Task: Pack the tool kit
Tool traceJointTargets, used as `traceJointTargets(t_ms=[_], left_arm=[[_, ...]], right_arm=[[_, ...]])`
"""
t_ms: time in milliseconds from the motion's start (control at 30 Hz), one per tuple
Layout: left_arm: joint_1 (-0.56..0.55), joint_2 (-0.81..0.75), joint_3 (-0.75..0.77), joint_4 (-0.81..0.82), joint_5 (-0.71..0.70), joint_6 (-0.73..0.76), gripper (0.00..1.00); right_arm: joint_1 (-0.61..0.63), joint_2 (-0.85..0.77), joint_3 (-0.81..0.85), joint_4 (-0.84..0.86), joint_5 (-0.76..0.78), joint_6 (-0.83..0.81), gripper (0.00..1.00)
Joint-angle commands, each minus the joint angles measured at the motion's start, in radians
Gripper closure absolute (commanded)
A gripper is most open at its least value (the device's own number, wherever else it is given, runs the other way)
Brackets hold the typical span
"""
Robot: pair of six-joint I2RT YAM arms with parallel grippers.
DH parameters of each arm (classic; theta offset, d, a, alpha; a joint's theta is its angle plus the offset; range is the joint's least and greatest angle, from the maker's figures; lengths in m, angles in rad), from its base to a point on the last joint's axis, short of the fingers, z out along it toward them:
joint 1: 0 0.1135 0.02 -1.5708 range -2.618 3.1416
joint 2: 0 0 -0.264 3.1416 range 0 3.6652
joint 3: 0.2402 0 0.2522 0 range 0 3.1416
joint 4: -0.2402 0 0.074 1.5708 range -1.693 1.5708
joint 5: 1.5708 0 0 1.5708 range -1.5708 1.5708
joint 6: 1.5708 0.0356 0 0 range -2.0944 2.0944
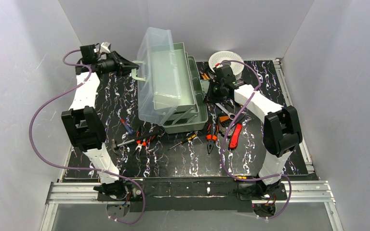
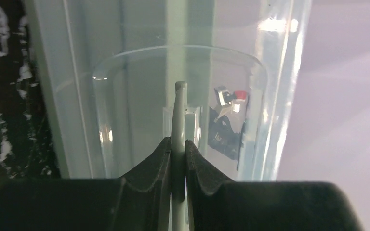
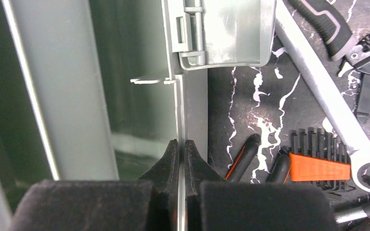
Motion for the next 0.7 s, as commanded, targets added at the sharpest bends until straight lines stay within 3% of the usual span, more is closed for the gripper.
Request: traceJointTargets(t_ms=[0, 300, 367, 433, 500, 567, 667], left_arm=[[0.104, -0.123, -0.098, -0.002, -0.054, 0.064, 1.00], [0.203, -0.060, -0.127, -0.056, -0.096, 0.134, 0.98], [0.207, -0.042, -0.121, -0.050, -0.095, 0.130, 0.83], [0.207, -0.044, -0.127, -0.028, -0.079, 0.135, 0.42], [0.212, -0.075, -0.155, -0.001, -0.102, 0.132, 0.20], [0.222, -0.113, -0.189, 0.009, -0.143, 0.137, 0.09], [0.243, -0.166, -0.253, 0.033, -0.175, 0.132, 0.04]], right_arm=[[-0.019, -0.019, 0.011, -0.033, 0.137, -0.007, 0.99], [-0.017, -0.056, -0.059, 0.035, 0.131, 0.050, 0.99], [-0.010, -0.062, -0.074, 0.061, 0.115, 0.064, 0.99], [-0.007, -0.057, -0.078, 0.076, 0.088, 0.069, 0.99], [-0.007, -0.049, -0.070, 0.074, 0.077, 0.070, 0.99], [-0.007, -0.048, -0.066, 0.073, 0.077, 0.071, 0.99], [-0.007, -0.055, -0.067, 0.078, 0.072, 0.070, 0.99]])
